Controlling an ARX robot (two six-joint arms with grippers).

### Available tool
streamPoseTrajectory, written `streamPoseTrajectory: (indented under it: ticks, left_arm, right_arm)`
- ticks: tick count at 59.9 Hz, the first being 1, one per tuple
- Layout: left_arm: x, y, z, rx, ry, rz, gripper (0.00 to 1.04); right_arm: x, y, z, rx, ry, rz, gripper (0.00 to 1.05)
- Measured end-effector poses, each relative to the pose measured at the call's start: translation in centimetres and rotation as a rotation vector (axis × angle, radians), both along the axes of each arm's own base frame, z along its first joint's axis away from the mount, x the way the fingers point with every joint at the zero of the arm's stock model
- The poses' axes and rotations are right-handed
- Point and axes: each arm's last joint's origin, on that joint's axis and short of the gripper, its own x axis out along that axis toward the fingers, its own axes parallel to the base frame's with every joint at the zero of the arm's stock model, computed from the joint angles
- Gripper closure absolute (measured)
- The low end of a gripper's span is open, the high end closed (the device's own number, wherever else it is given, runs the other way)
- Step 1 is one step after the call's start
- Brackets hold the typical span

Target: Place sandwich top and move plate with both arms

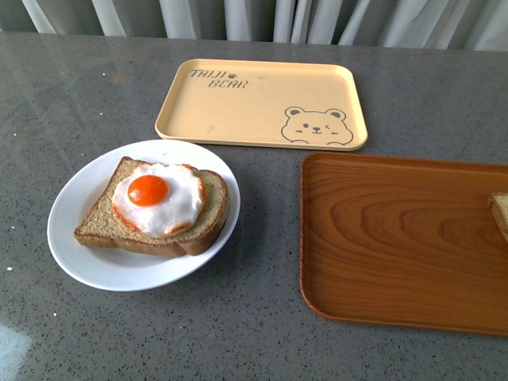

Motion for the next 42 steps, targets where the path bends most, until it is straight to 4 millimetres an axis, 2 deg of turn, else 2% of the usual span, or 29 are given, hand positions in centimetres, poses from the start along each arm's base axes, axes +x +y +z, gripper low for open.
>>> streamPoseTrajectory:
  ticks: [8, 16, 25, 28, 33, 37, 42]
  left_arm:
    - [0.0, 0.0, 0.0, 0.000, 0.000, 0.000, 0.09]
    - [0.0, 0.0, 0.0, 0.000, 0.000, 0.000, 0.09]
    - [0.0, 0.0, 0.0, 0.000, 0.000, 0.000, 0.09]
    - [0.0, 0.0, 0.0, 0.000, 0.000, 0.000, 0.09]
    - [0.0, 0.0, 0.0, 0.000, 0.000, 0.000, 0.09]
    - [0.0, 0.0, 0.0, 0.000, 0.000, 0.000, 0.09]
    - [0.0, 0.0, 0.0, 0.000, 0.000, 0.000, 0.09]
  right_arm:
    - [-0.3, 1.6, 1.7, 0.056, -0.038, 0.041, 1.02]
    - [-0.1, 4.7, 3.7, 0.108, -0.092, 0.111, 1.02]
    - [1.1, 10.1, 5.3, 0.179, -0.145, 0.174, 1.02]
    - [1.4, 11.7, 5.4, 0.193, -0.151, 0.191, 1.02]
    - [2.1, 15.4, 5.3, 0.251, -0.152, 0.216, 1.02]
    - [2.5, 19.1, 5.0, 0.299, -0.155, 0.246, 1.02]
    - [2.8, 22.1, 5.0, 0.333, -0.163, 0.269, 1.02]
